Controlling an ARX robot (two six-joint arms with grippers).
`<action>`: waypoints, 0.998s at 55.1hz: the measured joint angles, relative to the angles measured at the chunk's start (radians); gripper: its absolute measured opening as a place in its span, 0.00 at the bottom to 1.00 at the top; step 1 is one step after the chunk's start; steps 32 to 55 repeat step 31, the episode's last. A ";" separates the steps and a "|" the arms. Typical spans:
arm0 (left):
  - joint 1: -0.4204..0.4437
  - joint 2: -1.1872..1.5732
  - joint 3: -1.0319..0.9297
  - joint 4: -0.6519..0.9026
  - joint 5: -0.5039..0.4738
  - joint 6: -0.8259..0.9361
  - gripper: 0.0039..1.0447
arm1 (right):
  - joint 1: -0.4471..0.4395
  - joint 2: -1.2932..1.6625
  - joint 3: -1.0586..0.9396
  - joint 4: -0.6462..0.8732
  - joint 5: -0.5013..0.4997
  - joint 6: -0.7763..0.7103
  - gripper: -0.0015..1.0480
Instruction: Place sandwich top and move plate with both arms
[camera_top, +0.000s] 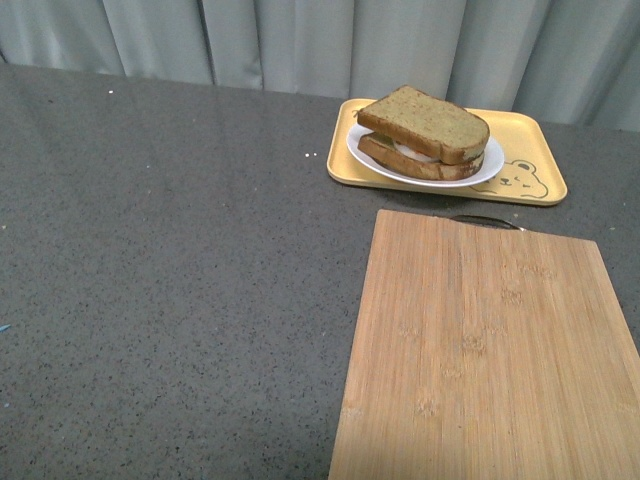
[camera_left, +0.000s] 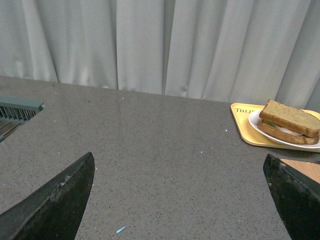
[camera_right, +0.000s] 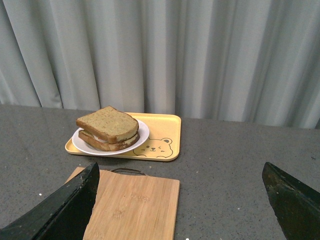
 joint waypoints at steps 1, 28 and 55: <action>0.000 0.000 0.000 0.000 0.000 0.000 0.95 | 0.000 0.000 0.000 0.000 0.000 0.000 0.91; 0.000 0.000 0.000 0.000 0.000 0.000 0.94 | 0.000 0.000 0.000 0.000 0.000 0.000 0.91; 0.000 0.000 0.000 0.000 0.000 0.000 0.94 | 0.000 0.000 0.000 0.000 0.000 0.000 0.91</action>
